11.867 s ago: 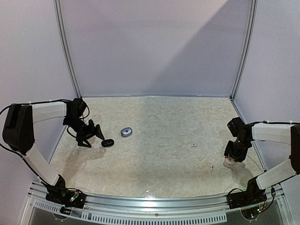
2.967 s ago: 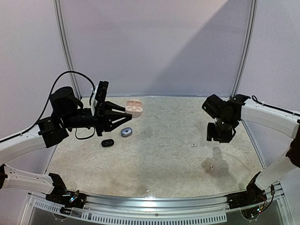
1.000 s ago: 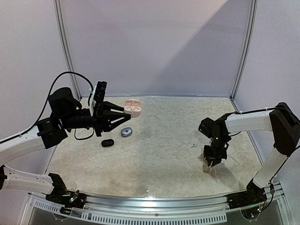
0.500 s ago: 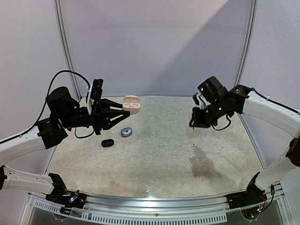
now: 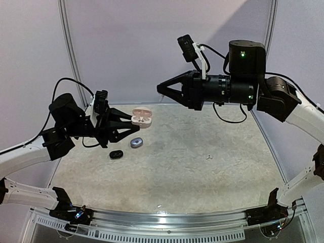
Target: Insert the wireless bluetooth earbuds into the charging case
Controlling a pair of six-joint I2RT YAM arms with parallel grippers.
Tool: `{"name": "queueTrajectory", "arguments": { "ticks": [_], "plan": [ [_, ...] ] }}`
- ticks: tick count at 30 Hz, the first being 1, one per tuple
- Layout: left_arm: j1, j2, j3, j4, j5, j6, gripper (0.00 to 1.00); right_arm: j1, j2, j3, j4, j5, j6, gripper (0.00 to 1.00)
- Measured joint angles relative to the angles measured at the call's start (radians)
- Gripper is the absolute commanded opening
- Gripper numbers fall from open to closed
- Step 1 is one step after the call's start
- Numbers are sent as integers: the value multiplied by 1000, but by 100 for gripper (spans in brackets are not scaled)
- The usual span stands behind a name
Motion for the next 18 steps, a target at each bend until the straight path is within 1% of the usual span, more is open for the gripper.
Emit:
{"name": "queueTrajectory", "arguments": {
  "ticks": [2,4,7,11,15,18],
  "plan": [
    [0,-1,0,-8,-25,13,0,32,21,34,23,0,-35,2],
    [-3,-6,0,-24,-85,37,0,61,41,66,47,29,-62,3],
    [-16,-21,-1,-33,-230,94,0,89,63,90,80,124,-73,1],
    [-49,-43,-26,1,-419,167,0,103,111,140,77,279,-39,1],
    [-74,-41,-57,50,-561,229,0,118,192,219,60,413,8,1],
    [-84,-30,-64,80,-634,257,0,133,262,291,39,495,36,0]
  ]
}}
